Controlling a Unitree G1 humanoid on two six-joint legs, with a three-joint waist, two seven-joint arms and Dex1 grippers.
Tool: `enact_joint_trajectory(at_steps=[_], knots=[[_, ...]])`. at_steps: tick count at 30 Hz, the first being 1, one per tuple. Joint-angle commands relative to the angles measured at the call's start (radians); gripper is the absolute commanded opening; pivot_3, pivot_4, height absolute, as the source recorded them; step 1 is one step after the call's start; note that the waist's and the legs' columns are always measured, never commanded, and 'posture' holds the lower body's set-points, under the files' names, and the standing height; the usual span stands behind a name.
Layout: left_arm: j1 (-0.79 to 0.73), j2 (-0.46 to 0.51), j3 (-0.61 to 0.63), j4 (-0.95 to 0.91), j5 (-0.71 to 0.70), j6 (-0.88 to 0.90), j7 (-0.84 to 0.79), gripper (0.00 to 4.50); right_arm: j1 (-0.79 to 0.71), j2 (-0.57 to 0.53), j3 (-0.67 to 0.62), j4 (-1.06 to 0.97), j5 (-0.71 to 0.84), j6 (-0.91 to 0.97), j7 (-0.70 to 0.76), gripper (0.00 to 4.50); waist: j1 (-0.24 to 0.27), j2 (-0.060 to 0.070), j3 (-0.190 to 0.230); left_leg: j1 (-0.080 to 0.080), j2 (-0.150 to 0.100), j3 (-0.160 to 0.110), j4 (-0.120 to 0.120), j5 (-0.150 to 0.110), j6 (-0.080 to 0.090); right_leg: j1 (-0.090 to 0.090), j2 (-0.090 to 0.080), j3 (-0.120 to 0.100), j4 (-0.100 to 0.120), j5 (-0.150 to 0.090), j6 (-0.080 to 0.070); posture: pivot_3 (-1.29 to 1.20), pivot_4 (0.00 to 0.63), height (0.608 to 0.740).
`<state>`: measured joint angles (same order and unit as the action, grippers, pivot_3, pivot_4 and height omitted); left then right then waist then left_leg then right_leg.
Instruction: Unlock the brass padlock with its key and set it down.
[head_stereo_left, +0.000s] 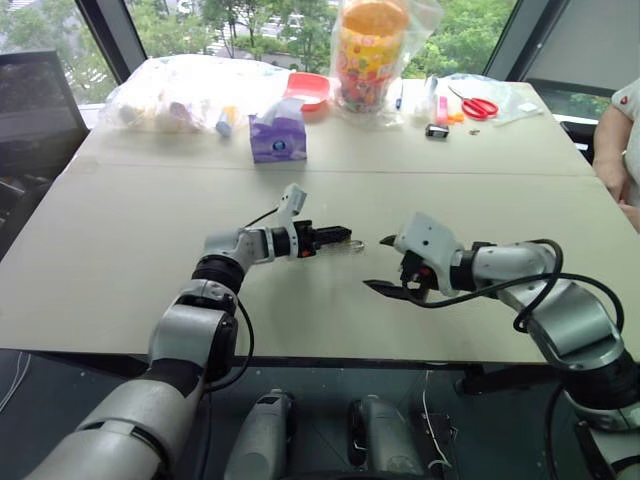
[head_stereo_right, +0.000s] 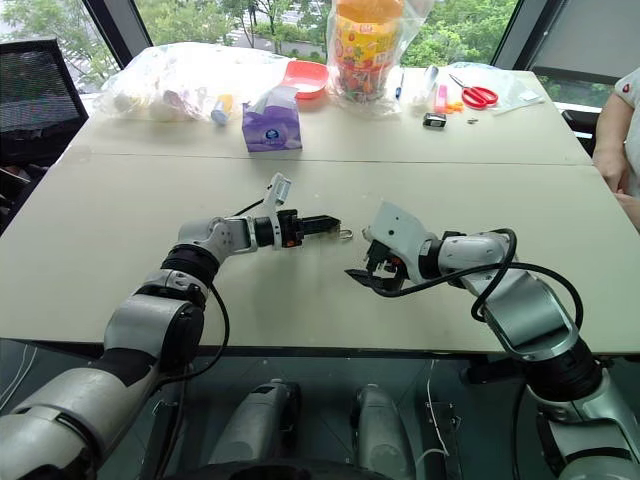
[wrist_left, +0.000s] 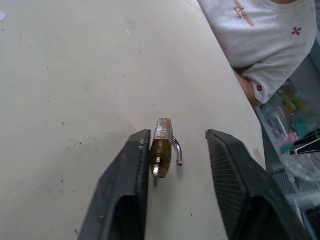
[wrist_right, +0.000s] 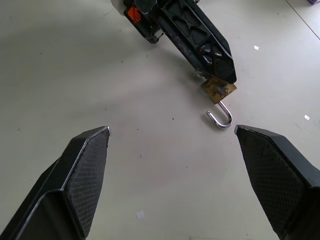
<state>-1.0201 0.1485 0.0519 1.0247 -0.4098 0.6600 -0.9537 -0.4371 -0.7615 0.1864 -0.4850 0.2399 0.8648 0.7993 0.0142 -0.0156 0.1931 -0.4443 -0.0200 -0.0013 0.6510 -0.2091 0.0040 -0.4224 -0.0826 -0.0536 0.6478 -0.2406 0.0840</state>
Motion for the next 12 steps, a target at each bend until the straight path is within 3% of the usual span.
enact_joint_trajectory(at_steps=[1,8,12], knots=[[-0.003,0.030,-0.022,-0.053,0.051,-0.040,-0.016,3.27,-0.010,0.017,-0.037,-0.039,0.021,0.031,-0.030,4.19,-0.001,0.000,0.000,0.000,0.000,0.000,0.000,0.000,0.000,0.000,0.000,0.000,0.000,0.000,0.000,0.00,0.150,0.740],[0.213,0.197,-0.031,-0.571,0.015,0.009,-0.076,3.27,0.052,0.102,-0.177,-0.058,0.125,0.138,-0.101,4.19,-0.011,0.000,0.000,0.001,0.003,0.000,-0.003,0.000,0.000,-0.001,-0.001,0.002,0.001,0.001,-0.002,0.00,0.150,0.740],[0.383,0.285,0.059,-0.886,-0.054,0.094,0.003,3.27,0.093,0.161,-0.262,-0.008,0.160,0.149,-0.156,4.19,-0.003,0.001,0.000,0.001,0.002,0.000,-0.003,0.000,-0.001,-0.001,-0.005,0.002,0.000,0.001,-0.002,0.00,0.150,0.740]])
